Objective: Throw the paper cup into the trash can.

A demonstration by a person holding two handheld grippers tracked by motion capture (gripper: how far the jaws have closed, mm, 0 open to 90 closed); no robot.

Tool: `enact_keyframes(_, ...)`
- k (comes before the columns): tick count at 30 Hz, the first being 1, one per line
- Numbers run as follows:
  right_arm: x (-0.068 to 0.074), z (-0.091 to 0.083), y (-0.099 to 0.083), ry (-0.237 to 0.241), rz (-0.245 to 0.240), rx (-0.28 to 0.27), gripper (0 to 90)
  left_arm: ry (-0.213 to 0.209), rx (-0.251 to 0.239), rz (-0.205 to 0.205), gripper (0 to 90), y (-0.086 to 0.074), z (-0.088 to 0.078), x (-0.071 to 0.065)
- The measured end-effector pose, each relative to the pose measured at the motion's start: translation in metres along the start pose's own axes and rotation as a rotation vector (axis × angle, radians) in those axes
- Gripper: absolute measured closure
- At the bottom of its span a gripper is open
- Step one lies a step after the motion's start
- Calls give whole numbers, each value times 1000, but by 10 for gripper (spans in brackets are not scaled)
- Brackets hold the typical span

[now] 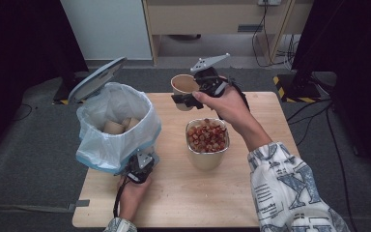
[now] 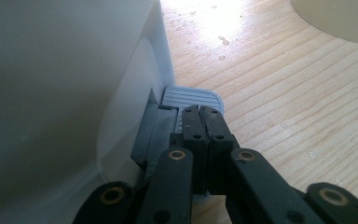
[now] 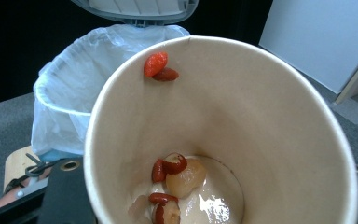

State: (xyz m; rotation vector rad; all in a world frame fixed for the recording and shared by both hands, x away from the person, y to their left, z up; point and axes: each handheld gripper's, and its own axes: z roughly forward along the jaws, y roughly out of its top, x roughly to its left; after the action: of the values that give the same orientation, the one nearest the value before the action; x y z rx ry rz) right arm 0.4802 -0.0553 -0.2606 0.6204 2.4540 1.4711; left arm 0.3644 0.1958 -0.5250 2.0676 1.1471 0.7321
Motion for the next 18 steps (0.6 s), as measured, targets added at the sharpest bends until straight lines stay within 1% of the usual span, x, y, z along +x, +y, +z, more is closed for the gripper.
enact_keyframes(9, 11, 16, 12, 11, 1, 1, 324, 1, 0, 2, 885, 0, 0, 0)
enact_keyframes(13, 17, 23, 19, 21, 4, -8, 324, 4, -2, 8, 885, 0, 0, -1)
enact_keyframes(16, 22, 30, 23, 23, 0, -5, 323, 5, -1, 9, 885, 0, 0, -1)
enact_keyframes(18, 25, 35, 25, 28, 5, -7, 322, 5, -1, 9, 885, 0, 0, -1)
